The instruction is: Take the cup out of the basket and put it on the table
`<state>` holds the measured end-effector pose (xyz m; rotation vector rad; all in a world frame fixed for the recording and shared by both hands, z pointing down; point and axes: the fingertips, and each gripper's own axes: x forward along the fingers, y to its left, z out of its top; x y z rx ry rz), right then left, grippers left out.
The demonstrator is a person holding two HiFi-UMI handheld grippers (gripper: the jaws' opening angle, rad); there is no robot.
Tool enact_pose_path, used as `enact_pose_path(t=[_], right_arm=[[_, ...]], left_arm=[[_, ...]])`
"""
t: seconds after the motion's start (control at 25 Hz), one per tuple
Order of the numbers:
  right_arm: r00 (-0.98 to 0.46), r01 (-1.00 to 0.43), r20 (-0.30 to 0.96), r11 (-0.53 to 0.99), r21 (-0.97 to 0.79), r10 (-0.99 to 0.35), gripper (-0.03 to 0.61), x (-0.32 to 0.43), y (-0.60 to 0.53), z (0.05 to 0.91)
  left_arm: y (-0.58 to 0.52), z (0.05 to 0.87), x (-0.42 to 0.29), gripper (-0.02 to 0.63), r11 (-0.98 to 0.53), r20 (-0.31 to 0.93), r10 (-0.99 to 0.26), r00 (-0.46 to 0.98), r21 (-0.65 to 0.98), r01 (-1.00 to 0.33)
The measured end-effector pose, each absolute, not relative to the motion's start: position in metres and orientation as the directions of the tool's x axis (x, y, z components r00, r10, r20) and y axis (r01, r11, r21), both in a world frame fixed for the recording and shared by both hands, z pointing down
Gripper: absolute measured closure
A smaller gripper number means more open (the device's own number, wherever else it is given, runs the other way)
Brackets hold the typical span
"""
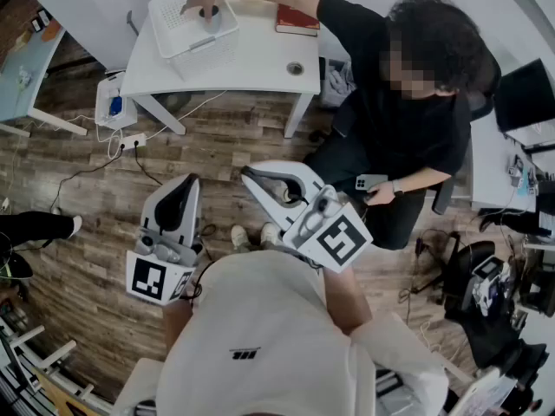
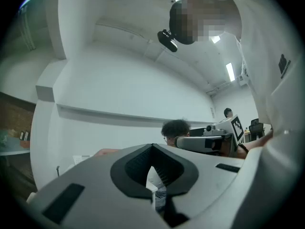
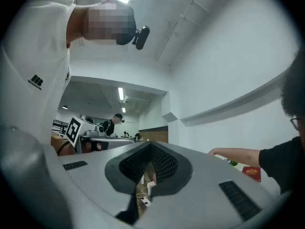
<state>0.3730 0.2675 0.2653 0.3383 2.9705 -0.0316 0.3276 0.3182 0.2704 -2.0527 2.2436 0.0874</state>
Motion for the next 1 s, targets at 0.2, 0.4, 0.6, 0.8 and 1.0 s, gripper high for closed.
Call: enact_pose_path(t=[0.2, 0.4, 0.6, 0.8, 1.0], right_arm=[[-0.963, 0.225, -0.156, 0.974, -0.004, 0.222, 0.566, 0.372, 0.269, 0.266], [-0.964, 0.22, -0.16, 0.975, -0.03, 0.213, 0.566, 0.37, 0.262, 0.267], [-0.964, 0.222, -0.157, 0.975, -0.021, 0.216, 0.565, 0.369, 0.258, 0.267], [-0.964, 0.222, -0.155, 0.975, -0.024, 0.215, 0.565, 0.366, 0.257, 0.27], [-0.964, 0.225, -0.146, 0.974, 0.003, 0.222, 0.565, 0.349, 0.255, 0.269]], left_arm=[[0.319, 0.274, 0.329, 0.604, 0.085, -0.095, -0.992, -0.082, -0.021, -0.996], [0.315, 0.276, 0.328, 0.604, 0.09, -0.082, -0.993, -0.088, -0.024, -0.996], [0.313, 0.276, 0.326, 0.604, 0.113, -0.075, -0.991, -0.111, -0.02, -0.993], [0.314, 0.28, 0.324, 0.604, 0.126, -0.063, -0.99, -0.124, -0.017, -0.992], [0.306, 0.28, 0.307, 0.604, 0.12, -0.067, -0.991, -0.119, -0.02, -0.993]])
